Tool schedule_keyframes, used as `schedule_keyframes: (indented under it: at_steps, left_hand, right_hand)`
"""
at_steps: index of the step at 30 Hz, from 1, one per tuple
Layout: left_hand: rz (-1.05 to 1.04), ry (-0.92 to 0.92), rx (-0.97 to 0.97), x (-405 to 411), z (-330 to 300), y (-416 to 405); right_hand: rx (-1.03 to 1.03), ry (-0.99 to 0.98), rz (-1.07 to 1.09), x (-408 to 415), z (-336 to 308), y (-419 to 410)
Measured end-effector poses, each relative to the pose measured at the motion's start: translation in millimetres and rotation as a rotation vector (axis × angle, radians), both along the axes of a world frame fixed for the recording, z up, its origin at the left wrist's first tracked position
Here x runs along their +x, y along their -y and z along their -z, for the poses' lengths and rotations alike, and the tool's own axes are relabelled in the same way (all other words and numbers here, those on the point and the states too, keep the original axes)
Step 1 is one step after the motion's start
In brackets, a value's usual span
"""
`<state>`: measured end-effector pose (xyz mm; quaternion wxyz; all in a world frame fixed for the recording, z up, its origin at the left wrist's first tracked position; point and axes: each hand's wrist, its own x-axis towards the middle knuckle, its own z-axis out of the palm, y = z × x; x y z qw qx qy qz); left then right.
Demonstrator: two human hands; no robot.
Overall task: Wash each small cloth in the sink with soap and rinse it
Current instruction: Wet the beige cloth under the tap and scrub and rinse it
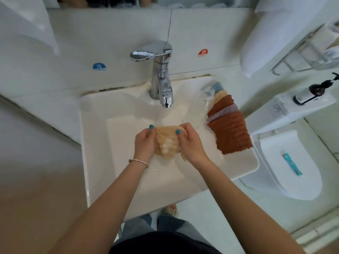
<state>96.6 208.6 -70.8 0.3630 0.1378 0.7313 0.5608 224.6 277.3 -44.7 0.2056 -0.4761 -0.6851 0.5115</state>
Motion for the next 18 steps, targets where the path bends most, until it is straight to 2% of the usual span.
schedule_keyframes:
  at_steps: [2, 4, 7, 11, 16, 18]
  left_hand:
    - [-0.142, -0.045, -0.056, 15.4, 1.3, -8.4]
    - [-0.244, -0.028, -0.129, 25.1, -1.9, -13.7]
    - [-0.212, 0.008, -0.208, 36.1, 1.9, -15.5]
    - [-0.277, 0.195, -0.05, 47.9, -4.5, -15.4]
    - [-0.171, 0.066, -0.074, 33.9, -12.3, -20.5]
    - [-0.052, 0.004, -0.017, 45.4, -17.5, -17.0]
  right_hand:
    - [0.026, -0.015, 0.074, -8.9, 5.8, 19.1]
    - [0.035, -0.016, 0.05, -16.3, 5.9, 35.6]
    - [0.043, 0.041, -0.044, -27.9, 1.1, 38.6]
    - [-0.031, 0.091, 0.092, -32.5, 6.6, 17.2]
    - [-0.028, 0.136, 0.049, -38.3, -3.1, 33.2]
    - [-0.011, 0.164, 0.124, -38.7, -3.3, 16.3]
